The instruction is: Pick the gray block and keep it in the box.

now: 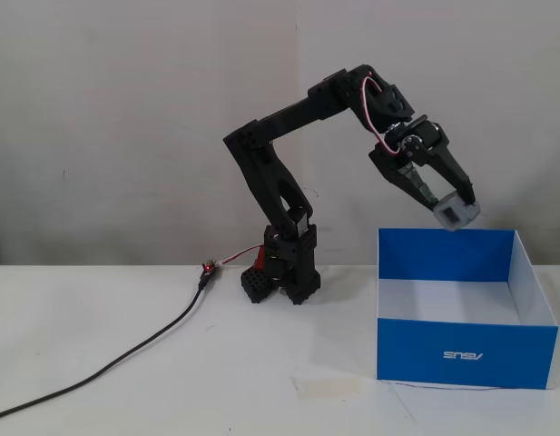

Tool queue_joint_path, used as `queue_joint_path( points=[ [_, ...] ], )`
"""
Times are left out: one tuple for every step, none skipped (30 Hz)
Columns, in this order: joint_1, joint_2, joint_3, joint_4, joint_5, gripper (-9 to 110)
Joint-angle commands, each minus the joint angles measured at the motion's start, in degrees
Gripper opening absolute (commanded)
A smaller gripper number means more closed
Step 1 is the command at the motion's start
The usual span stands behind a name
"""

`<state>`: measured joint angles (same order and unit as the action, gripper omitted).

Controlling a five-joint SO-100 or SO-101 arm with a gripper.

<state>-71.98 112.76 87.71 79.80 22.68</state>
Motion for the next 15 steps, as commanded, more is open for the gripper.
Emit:
queue_joint_path(
  points=[
    [-2.9, -0.79, -0.09, -1.41, 0.88, 11],
    [-3.6, -1.23, 0.18, -1.32, 0.97, 11],
    [-4.31, -1.49, 0.62, -1.32, 0.97, 12],
    [-4.83, -1.85, 1.14, -1.76, 0.97, 11],
    [-5.27, -2.46, 1.58, -2.02, 0.97, 11],
    [-5.63, -2.81, 2.02, -2.55, 0.97, 11],
    [-5.98, -3.08, 2.55, -3.25, 0.97, 11],
    [-6.15, -3.34, 3.08, -3.96, 0.97, 12],
    [-6.42, -3.43, 3.52, -4.57, 0.97, 12],
    [-6.5, -3.52, 3.87, -5.1, 0.97, 12],
    [-6.77, -3.69, 3.87, -5.36, 0.97, 12],
    [-6.86, -3.78, 3.87, -5.45, 0.97, 13],
    [-7.03, -3.87, 3.87, -5.54, 0.97, 14],
    [-7.29, -3.96, 3.87, -5.54, 0.79, 15],
    [-7.56, -4.22, 3.87, -5.54, 0.79, 21]
  ],
)
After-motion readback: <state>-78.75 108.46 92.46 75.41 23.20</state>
